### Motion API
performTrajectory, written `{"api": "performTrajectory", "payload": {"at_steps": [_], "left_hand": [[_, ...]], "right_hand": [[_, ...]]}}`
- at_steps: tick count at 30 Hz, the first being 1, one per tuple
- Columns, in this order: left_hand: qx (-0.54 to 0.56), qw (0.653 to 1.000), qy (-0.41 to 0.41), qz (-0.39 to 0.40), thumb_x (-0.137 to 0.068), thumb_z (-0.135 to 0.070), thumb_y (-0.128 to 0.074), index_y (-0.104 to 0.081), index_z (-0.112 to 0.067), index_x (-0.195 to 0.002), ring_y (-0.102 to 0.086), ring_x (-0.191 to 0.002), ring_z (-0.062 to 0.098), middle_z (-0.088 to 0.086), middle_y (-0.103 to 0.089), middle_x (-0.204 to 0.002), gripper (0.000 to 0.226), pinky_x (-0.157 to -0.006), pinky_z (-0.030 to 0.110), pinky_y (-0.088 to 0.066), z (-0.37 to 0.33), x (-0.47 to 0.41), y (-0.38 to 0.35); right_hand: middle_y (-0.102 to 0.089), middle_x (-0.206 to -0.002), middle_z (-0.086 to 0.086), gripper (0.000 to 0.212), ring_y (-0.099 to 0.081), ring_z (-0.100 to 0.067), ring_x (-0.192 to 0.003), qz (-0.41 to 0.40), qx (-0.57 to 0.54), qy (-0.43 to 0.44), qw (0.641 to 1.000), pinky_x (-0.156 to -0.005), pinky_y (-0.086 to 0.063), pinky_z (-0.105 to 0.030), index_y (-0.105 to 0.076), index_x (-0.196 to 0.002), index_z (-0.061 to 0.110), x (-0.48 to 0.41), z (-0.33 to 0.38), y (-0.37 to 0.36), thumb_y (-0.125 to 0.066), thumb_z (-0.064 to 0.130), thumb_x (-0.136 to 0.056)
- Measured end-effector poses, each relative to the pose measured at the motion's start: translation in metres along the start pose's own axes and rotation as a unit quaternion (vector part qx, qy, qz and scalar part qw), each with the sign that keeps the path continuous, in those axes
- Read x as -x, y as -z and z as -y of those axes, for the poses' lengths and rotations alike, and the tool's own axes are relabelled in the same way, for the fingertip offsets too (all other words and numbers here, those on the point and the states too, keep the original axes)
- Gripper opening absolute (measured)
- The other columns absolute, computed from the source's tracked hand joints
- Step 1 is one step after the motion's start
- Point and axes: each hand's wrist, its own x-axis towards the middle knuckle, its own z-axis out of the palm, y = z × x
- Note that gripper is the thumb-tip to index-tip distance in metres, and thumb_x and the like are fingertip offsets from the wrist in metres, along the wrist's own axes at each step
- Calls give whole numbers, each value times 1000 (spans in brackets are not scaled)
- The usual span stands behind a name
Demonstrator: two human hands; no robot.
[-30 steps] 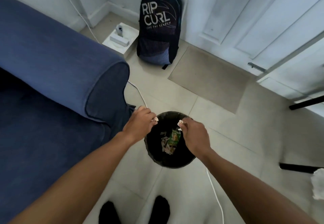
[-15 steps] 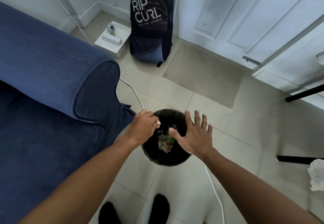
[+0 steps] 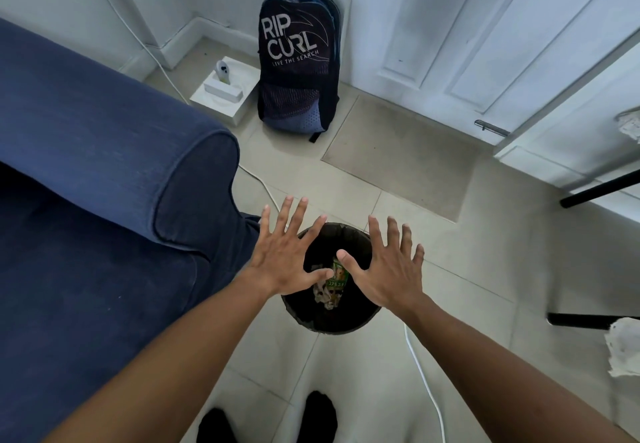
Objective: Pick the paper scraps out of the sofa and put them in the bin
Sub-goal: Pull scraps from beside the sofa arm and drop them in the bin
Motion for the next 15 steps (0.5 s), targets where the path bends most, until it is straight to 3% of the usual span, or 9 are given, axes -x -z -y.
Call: {"api": "performTrajectory", "payload": {"at_steps": [8,15], "left_hand": [[-27,999,6,-19,-78,-89,-16,15,-33,-153,35,-142,34,12,30,-159,99,-112,66,13,16,5,23],[-28,997,46,-58,-79,-88,-13,13,-34,-153,33,-143,33,10,24,-161,95,-112,65,14,44,10,86]], "right_hand": [[7,-167,-5,99,14,-31,-151,-18,21,17,999,-118,3,-61,5,-156,37,-1,12,23,-14,92,-77],[7,-166,-5,99,12,-33,-151,-64,52,43,996,-118,3,-62,2,-156,36,-9,33,89,-10,93,-75]]}}
